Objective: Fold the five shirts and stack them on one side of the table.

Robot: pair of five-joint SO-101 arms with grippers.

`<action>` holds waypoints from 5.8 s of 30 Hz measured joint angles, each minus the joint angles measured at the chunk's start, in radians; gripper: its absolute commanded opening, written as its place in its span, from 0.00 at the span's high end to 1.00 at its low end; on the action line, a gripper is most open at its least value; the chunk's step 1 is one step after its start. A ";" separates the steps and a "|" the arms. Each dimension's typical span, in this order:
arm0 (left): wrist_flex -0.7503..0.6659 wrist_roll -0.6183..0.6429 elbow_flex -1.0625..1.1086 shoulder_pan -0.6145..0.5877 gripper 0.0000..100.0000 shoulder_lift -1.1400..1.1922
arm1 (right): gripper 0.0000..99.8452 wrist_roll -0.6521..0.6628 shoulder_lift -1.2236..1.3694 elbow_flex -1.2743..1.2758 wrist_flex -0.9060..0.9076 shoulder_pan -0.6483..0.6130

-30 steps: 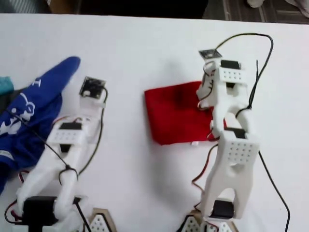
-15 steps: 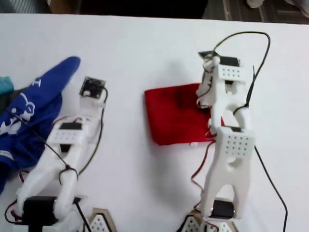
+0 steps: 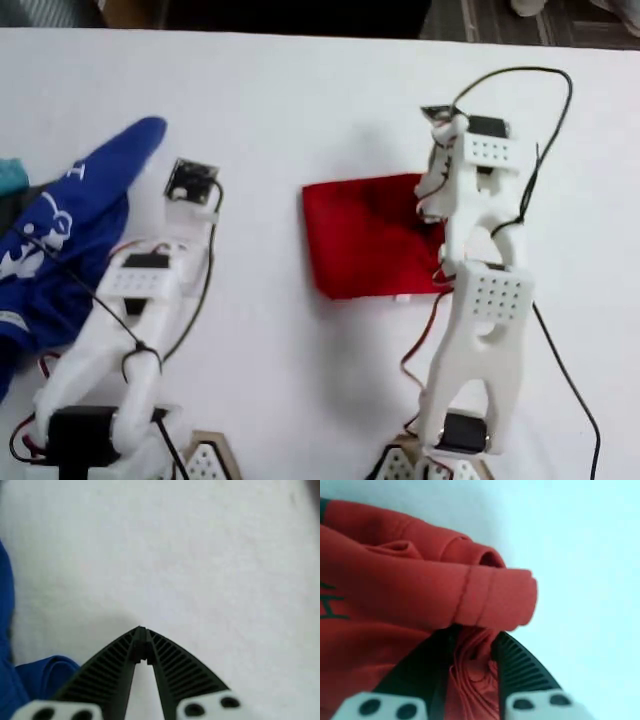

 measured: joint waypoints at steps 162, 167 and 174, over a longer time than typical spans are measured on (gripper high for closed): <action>1.039 -0.137 -1.375 0.434 0.97 0.115 | 0.73 0.129 -1.310 1.462 -0.436 0.044; 0.941 -0.137 -1.375 0.488 0.96 0.115 | 0.73 0.129 -1.310 1.490 -0.436 0.054; 0.919 -0.138 -1.301 0.491 0.70 0.259 | 0.73 0.130 -1.310 1.511 -0.436 0.052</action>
